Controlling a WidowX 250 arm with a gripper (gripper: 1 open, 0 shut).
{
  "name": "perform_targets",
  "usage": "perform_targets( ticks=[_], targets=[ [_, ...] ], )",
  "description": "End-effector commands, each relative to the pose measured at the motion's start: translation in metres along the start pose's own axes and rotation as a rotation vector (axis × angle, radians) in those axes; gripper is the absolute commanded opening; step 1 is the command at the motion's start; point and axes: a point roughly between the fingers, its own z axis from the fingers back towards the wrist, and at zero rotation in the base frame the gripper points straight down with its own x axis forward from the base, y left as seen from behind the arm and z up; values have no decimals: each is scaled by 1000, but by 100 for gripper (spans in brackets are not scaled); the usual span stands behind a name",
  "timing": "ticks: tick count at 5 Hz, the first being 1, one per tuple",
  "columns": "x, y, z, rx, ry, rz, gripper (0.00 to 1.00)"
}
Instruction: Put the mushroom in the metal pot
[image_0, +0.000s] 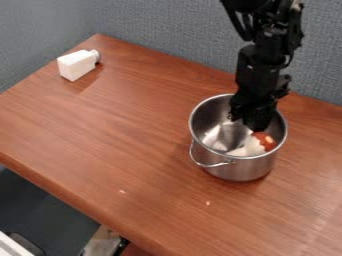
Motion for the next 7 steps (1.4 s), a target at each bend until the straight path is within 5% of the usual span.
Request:
perform_targets(
  ticks=[1,2,3,4,5,6,7],
  targets=[
    [11,-6,24,-16,15,-47,0],
    [5,-13,17,0,-3,-4,100],
    [-2,-20,11,14,-21,38,0],
    [-11,-20,13,8,0,152,0],
    [-21,-20,15,4,21,269,100],
    [-22,-21,7,29,24,272,0],
    [-23,-21,0,56,29,275,100]
  ],
)
